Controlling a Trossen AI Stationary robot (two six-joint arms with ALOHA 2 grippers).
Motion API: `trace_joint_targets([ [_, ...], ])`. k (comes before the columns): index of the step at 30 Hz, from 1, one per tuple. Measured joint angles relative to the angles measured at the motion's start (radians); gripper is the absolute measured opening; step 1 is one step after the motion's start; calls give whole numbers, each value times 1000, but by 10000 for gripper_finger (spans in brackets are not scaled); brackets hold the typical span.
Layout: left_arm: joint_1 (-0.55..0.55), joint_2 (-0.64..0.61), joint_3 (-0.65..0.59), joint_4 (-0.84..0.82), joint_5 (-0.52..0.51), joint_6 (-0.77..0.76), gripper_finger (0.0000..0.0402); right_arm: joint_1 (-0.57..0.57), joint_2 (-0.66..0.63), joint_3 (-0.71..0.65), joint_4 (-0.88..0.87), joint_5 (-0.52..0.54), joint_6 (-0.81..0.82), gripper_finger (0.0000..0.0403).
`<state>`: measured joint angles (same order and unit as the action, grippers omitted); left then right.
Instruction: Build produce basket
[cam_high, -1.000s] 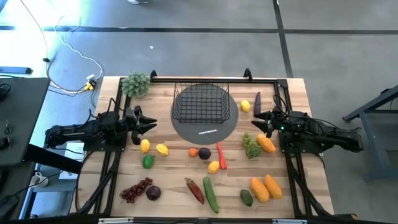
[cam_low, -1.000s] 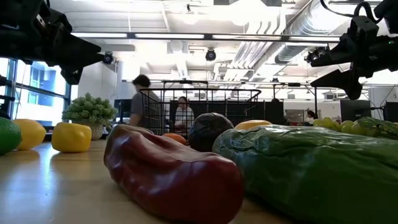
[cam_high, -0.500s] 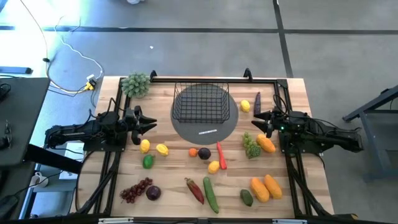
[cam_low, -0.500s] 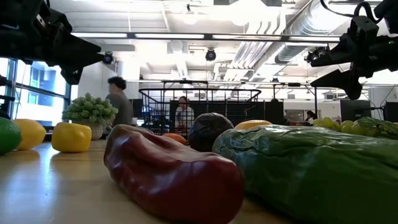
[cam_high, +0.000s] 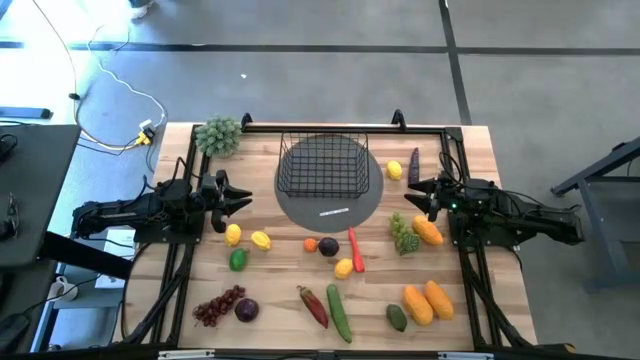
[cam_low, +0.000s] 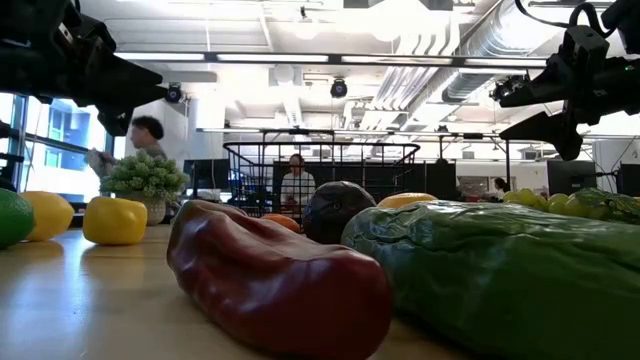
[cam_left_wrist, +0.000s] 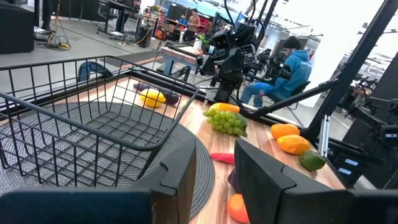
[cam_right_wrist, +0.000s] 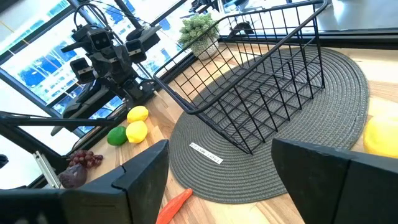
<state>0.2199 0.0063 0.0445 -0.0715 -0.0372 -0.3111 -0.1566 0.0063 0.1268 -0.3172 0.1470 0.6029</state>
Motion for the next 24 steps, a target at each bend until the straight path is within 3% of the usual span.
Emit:
trace_joint_targets([
  [10,0,0,0,1,-1,0,102,0,0,0,0,0,0,264],
  [15,0,0,0,14,-74,0,102,0,0,0,0,0,0,264],
  [24,0,0,0,22,-82,-1,102,0,0,0,0,0,0,264],
])
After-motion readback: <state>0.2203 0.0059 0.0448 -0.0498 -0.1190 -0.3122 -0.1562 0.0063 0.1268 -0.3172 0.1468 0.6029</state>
